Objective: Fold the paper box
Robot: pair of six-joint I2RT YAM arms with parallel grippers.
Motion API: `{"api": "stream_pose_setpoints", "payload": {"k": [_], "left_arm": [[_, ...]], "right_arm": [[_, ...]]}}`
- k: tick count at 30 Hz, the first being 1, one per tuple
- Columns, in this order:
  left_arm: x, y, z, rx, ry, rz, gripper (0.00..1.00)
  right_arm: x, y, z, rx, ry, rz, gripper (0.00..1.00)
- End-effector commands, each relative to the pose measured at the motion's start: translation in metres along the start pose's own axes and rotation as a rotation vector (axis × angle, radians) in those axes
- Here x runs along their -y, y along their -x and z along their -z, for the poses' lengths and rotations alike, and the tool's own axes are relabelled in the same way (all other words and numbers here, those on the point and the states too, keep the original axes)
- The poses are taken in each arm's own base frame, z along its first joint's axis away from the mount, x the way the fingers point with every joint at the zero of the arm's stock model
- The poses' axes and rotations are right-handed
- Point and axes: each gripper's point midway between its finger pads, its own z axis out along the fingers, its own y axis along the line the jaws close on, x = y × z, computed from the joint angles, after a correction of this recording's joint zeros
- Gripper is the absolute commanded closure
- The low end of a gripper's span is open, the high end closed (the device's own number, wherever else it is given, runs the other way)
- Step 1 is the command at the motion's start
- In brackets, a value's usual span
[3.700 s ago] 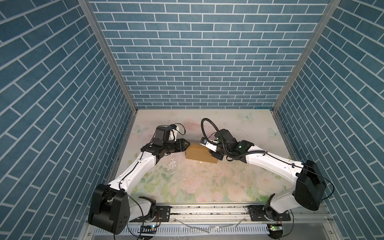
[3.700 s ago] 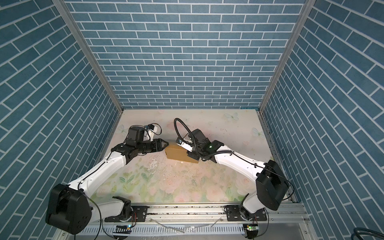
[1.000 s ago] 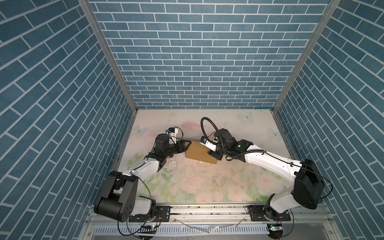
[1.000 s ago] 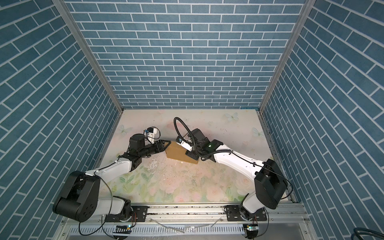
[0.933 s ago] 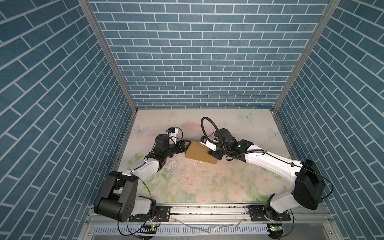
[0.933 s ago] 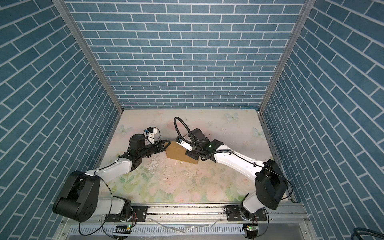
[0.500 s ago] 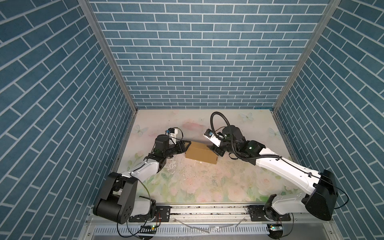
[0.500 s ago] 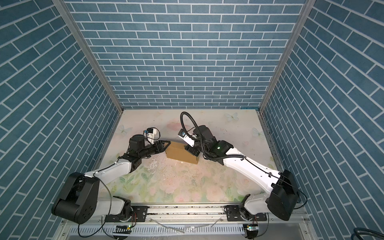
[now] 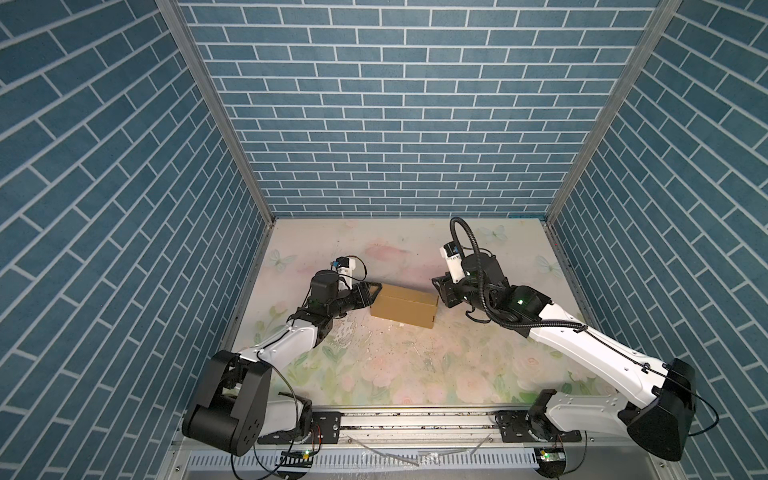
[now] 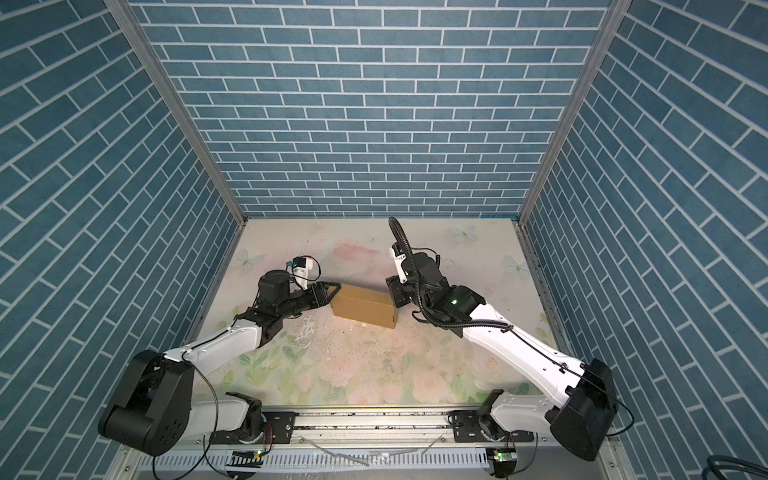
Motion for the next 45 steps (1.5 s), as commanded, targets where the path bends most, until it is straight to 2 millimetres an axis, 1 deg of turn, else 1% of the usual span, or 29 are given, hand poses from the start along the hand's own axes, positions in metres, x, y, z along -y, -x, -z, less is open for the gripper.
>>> {"api": "stream_pose_setpoints", "payload": {"k": [1, 3, 9, 14, 18, 21, 24, 27, 29, 35, 36, 37, 45], "left_arm": [[-0.034, -0.035, 0.002, -0.094, 0.132, 0.035, 0.46], [-0.035, -0.034, 0.003, -0.091, 0.135, 0.033, 0.46], [-0.034, -0.036, 0.003, -0.097, 0.144, 0.021, 0.46], [-0.035, -0.037, 0.004, -0.102, 0.154, 0.011, 0.46], [-0.034, -0.038, 0.004, -0.105, 0.154, 0.01, 0.46], [-0.033, -0.038, 0.004, -0.103, 0.155, 0.008, 0.46], [-0.033, -0.038, 0.004, -0.104, 0.156, 0.007, 0.46], [-0.033, -0.037, 0.004, -0.101, 0.157, 0.006, 0.46], [-0.033, -0.038, 0.004, -0.104, 0.158, 0.006, 0.46], [-0.032, -0.037, 0.003, -0.105, 0.16, 0.003, 0.46], [-0.033, -0.038, 0.003, -0.106, 0.164, 0.004, 0.46], [-0.033, -0.038, 0.003, -0.108, 0.164, 0.004, 0.46], [-0.032, -0.038, 0.002, -0.116, 0.164, 0.002, 0.46]], "right_arm": [[0.008, -0.024, -0.003, -0.073, -0.035, -0.259, 0.56], [0.012, -0.033, -0.004, -0.079, -0.046, -0.336, 0.57], [0.01, -0.047, -0.011, -0.05, 0.032, -0.546, 0.57], [0.011, -0.058, -0.014, -0.046, 0.078, -0.651, 0.57], [0.011, -0.062, -0.017, -0.055, 0.091, -0.677, 0.57], [0.007, -0.063, -0.021, -0.066, 0.116, -0.682, 0.57], [0.004, -0.063, -0.025, -0.074, 0.127, -0.682, 0.57], [0.002, -0.068, -0.031, -0.096, 0.134, -0.688, 0.58], [0.0, -0.073, -0.038, -0.111, 0.144, -0.696, 0.6], [0.005, -0.092, -0.05, -0.143, 0.119, -0.724, 0.64], [0.001, -0.094, -0.05, -0.162, 0.14, -0.726, 0.64], [0.001, -0.097, -0.051, -0.166, 0.139, -0.729, 0.65], [0.01, -0.109, -0.054, -0.17, 0.122, -0.748, 0.74]]}}
